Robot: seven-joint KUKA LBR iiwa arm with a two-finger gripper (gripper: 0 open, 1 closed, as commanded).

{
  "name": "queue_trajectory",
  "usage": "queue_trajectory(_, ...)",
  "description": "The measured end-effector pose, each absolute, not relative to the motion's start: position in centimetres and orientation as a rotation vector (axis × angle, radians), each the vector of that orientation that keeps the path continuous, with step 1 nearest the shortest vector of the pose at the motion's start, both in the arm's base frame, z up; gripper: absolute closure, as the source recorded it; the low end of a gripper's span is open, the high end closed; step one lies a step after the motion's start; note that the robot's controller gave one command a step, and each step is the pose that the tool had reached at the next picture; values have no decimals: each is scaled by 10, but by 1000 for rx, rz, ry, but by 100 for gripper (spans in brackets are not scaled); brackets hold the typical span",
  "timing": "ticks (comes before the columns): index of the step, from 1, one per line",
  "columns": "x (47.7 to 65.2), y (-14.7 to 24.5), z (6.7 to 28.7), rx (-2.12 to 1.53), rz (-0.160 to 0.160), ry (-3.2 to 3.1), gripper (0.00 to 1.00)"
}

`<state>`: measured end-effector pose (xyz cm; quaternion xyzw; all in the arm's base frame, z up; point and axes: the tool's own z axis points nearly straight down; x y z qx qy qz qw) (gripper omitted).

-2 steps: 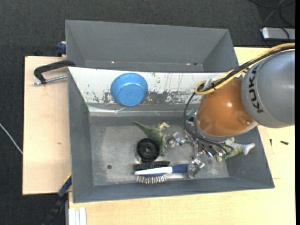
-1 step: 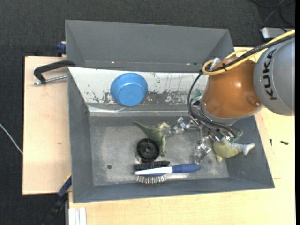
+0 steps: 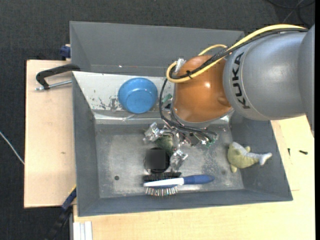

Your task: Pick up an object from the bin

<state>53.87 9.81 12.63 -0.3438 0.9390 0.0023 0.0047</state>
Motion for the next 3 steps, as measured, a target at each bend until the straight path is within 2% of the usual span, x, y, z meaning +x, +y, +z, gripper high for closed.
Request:
queue_trajectory(1, 544, 89, 80, -1326, 0, 2834, 0)
queue_trajectory(2, 544, 88, 80, -1327, -2, 2835, 100)
queue_trajectory(3, 547, 80, 271, -1407, -6, 2792, 100)
